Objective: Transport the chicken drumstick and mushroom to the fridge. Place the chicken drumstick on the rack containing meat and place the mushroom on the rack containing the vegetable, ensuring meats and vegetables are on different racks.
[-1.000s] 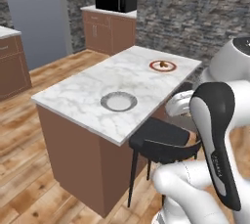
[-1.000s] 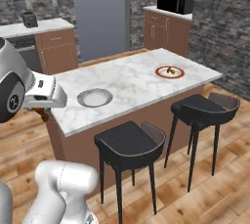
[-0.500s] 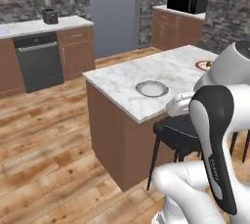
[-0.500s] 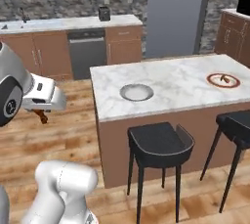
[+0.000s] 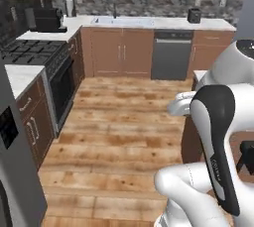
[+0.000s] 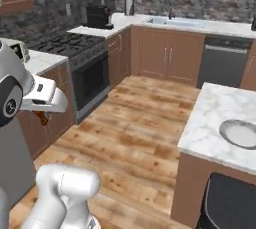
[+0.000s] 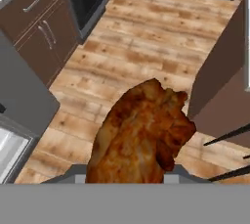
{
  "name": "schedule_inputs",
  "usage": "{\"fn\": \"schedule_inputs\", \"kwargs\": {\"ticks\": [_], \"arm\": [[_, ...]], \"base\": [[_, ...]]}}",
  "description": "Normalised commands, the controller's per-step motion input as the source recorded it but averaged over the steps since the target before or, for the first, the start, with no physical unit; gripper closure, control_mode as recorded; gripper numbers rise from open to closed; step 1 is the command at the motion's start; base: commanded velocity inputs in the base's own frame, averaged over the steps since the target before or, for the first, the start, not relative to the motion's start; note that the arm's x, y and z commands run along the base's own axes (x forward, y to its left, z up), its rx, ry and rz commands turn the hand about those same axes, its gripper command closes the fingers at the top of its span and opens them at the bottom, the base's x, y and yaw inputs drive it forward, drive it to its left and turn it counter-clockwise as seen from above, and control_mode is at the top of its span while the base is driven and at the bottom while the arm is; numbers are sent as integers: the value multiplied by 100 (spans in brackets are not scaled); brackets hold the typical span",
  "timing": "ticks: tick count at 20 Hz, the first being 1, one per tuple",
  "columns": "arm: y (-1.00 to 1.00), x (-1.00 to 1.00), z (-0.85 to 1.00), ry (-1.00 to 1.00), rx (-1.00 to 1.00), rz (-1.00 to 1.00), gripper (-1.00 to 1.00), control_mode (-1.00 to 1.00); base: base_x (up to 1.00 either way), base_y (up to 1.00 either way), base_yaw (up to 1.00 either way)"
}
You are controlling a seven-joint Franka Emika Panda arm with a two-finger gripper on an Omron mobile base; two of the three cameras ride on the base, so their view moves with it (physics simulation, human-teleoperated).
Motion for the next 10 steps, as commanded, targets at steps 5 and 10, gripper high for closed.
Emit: {"fn": "schedule_inputs", "kwargs": {"ticks": [5,10], "arm": [[0,0,0,0,0,0,100,100],[0,0,0,0,0,0,100,100]], "base": [[0,0,100],[0,0,100]]}}
